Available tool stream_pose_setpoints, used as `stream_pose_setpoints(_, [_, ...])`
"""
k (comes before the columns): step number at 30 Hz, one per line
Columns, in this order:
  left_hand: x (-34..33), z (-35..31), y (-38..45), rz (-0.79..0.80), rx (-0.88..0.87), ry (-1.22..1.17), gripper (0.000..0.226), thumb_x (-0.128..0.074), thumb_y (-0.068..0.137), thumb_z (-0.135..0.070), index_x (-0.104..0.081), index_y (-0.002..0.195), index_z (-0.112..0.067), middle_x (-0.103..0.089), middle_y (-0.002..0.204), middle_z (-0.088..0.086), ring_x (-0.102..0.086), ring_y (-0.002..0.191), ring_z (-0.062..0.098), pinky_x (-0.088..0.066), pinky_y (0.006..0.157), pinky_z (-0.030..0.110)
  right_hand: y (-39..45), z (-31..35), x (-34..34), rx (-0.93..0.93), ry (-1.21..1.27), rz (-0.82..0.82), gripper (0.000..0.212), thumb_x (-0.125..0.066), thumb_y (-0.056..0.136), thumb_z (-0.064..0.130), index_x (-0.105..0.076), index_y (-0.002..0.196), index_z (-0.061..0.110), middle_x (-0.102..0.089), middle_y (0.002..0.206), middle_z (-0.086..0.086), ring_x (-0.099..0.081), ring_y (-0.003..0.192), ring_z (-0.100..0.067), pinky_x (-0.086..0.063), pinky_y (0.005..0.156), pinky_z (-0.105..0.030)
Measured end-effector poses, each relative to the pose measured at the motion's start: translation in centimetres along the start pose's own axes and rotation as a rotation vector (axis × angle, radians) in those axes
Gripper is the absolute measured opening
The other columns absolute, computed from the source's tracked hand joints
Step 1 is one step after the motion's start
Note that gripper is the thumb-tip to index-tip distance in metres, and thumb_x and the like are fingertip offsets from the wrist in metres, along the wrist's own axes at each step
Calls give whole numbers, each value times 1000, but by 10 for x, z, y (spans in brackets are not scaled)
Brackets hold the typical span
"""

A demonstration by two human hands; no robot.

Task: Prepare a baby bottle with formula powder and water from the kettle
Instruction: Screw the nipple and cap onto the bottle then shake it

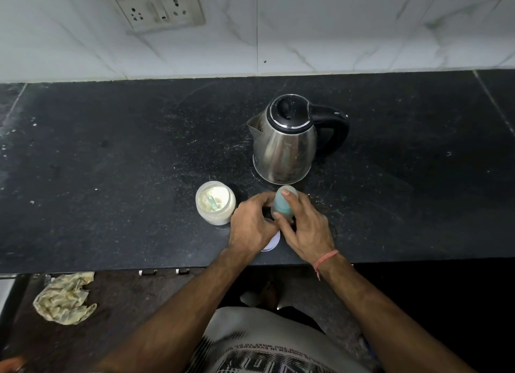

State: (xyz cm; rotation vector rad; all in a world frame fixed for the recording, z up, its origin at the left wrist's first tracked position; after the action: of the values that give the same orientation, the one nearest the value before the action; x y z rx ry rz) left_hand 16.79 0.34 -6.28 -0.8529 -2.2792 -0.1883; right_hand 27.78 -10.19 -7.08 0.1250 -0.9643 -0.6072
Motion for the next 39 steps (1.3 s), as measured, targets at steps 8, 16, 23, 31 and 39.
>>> stream_pose_setpoints(8, [-1,3,6,44,-16,104,45,-82,84,-22,-81,128,-32,-84,112,-14,-79,104,9,-65,91,38,-1,6,0,15,16,-18,86,-83,97,26,-28,162,36,-66,136,-10,-70,106,-23,-63,75,-39])
stream_pose_setpoints(16, [-9,-26,-22,-131,-132,269,89,-93,80,-47,-54,158,-27,-69,142,-9,-55,123,20,-56,103,39,-2,-12,80,-446,326,-327,96,-87,94,32,-28,167,49,-67,145,10,-76,115,-14,-63,93,-30])
stream_pose_setpoints(23, [-93,-41,-36,278,-359,747,161,-51,76,-107,2,178,5,4,188,26,3,176,42,-6,142,56,31,-7,123,-575,786,-290,88,-83,98,12,-34,165,40,-73,137,-6,-78,117,-22,-67,94,-48])
stream_pose_setpoints(31, [-110,-12,-51,349,-439,942,165,-36,78,-112,24,170,10,34,179,33,23,173,45,7,141,57,26,0,159,-497,813,-56,83,-79,98,6,-36,163,34,-79,117,12,-80,104,-20,-69,80,-43])
stream_pose_setpoints(39, [-112,-8,-53,326,-494,1059,159,-49,87,-100,27,167,15,35,175,39,20,172,51,1,140,59,-15,-11,157,-685,939,-189,78,-78,95,17,-41,161,39,-76,122,6,-79,106,-18,-67,71,-39])
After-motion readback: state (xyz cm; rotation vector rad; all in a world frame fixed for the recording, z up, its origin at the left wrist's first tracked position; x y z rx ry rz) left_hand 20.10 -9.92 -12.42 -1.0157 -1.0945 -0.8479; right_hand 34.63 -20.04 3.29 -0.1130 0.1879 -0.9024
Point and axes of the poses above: each hand's wrist, its own y-axis towards the middle knuckle, its own x-axis out of the back of the hand, z = x × y, the point moved 7 cm from there along y, towards the middle knuckle
